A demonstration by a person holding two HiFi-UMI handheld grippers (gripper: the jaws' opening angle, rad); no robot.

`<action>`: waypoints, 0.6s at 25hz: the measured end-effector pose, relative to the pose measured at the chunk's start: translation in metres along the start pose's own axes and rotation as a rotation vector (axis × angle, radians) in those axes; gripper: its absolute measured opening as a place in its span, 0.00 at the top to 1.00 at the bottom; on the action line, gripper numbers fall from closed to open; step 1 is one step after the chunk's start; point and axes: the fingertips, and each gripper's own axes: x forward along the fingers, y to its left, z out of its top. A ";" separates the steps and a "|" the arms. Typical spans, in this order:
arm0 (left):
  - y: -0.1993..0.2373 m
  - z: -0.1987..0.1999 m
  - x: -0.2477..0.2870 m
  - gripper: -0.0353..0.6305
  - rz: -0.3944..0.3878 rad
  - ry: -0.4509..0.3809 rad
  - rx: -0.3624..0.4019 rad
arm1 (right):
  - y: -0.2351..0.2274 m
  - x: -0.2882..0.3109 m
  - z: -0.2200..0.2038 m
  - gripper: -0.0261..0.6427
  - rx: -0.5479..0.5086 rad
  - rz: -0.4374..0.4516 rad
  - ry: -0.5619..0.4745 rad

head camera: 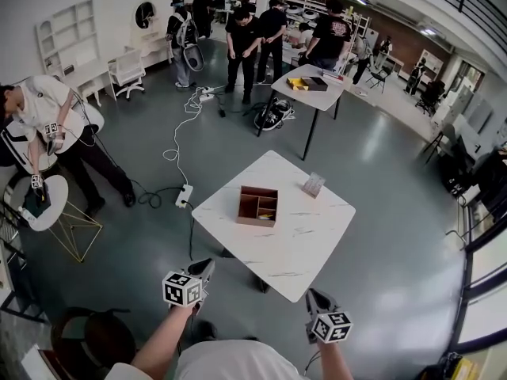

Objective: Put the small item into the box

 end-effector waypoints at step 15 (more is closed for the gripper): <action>0.006 0.003 -0.010 0.92 0.005 -0.007 0.005 | 0.012 0.002 0.001 0.92 0.004 0.005 -0.005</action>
